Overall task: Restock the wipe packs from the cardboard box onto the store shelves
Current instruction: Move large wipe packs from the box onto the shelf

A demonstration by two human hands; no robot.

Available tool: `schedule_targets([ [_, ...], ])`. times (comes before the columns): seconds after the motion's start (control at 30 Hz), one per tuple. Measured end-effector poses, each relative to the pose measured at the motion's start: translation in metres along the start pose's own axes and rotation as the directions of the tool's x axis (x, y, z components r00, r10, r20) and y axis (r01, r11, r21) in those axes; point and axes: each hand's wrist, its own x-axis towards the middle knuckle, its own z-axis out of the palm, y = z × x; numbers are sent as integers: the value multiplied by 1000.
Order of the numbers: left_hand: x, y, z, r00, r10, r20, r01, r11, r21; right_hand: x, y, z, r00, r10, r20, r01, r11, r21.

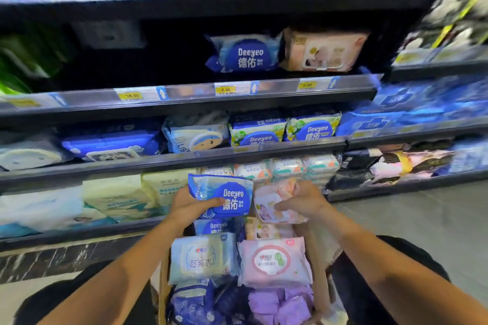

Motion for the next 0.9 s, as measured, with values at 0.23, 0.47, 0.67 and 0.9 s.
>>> schedule_targets([
  [0.23, -47, 68, -18, 982, 175, -70, -181, 979, -97, -66, -32, -89, 973, -187, -132, 211, 956, 205],
  [0.47, -78, 141, -34, 920, 372, -123, -390, 899, -198, -111, -57, -148, 926, -230, -300, 343, 844, 412],
  [0.67, -88, 200, -31, 885, 436, -164, -466, 825, -321, -124, -79, -178, 887, -232, -400, 428, 736, 524],
  [0.9, -62, 254, -23, 969, 188, -162, -246, 806, -539, -114, -91, -189, 886, -177, -428, 437, 628, 644],
])
